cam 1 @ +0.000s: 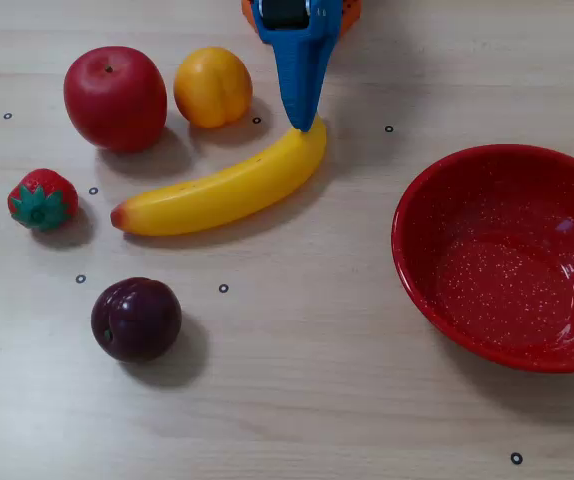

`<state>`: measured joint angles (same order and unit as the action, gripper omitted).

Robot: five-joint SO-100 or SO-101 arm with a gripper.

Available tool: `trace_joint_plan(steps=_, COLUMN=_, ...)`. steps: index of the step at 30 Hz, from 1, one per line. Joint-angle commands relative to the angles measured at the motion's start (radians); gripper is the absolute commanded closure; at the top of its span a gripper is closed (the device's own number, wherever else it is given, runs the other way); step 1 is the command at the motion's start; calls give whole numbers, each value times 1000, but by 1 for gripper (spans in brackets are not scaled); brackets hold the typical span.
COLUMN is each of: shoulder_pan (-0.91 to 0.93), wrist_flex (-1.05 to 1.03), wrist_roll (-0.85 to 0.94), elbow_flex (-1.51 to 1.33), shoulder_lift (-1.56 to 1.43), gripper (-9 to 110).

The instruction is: Put the banana in the red bowl.

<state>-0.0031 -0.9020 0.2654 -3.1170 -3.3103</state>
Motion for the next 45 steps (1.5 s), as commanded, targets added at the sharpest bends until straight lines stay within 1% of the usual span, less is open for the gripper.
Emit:
trace_joint_plan(steps=1, shoulder_pan=12, wrist_flex=-15, wrist_roll=-26, elbow_flex=51, shoulder_lift=0, gripper=101)
trace_joint_plan(steps=11, shoulder_pan=12, wrist_flex=-15, wrist_roll=-26, elbow_flex=51, shoulder_lift=0, gripper=101)
trace_joint_plan(steps=13, shoulder_pan=14, wrist_flex=-3, wrist_roll=-58, elbow_flex=52, shoulder_lift=18, gripper=101)
trace_joint_plan(steps=16, shoulder_pan=8, wrist_flex=5, wrist_roll=-97, elbow_flex=121, shoulder_lift=117, gripper=101)
trace_joint_plan(steps=20, shoulder_pan=6, wrist_flex=-51, wrist_roll=-179, elbow_flex=333, shoulder_lift=362, gripper=101)
trace_joint_plan(steps=24, shoulder_pan=-35, wrist_flex=-163, wrist_roll=-330, elbow_flex=586, shoulder_lift=626, gripper=101)
trace_joint_plan(steps=31, shoulder_pan=-137, wrist_flex=-379, wrist_roll=-580, elbow_flex=980, shoulder_lift=953, gripper=101)
trace_joint_plan(steps=37, shoulder_pan=-212, wrist_flex=-653, wrist_roll=-948, elbow_flex=1209, shoulder_lift=1152, gripper=101)
trace_joint_plan(steps=39, shoulder_pan=-253, wrist_flex=-727, wrist_roll=-1037, elbow_flex=1269, shoulder_lift=1207, gripper=101)
trace_joint_plan(steps=40, shoulder_pan=-270, wrist_flex=-755, wrist_roll=-1078, elbow_flex=1301, shoulder_lift=1241, gripper=100)
trace_joint_plan(steps=41, shoulder_pan=-285, wrist_flex=-793, wrist_roll=-1114, elbow_flex=1336, shoulder_lift=1273, gripper=97)
trace_joint_plan(steps=44, shoulder_pan=-345, wrist_flex=-857, wrist_roll=-1206, elbow_flex=1417, shoulder_lift=1371, gripper=75)
trace_joint_plan(steps=45, shoulder_pan=-356, wrist_flex=-862, wrist_roll=-1232, elbow_flex=1434, shoulder_lift=1399, gripper=72)
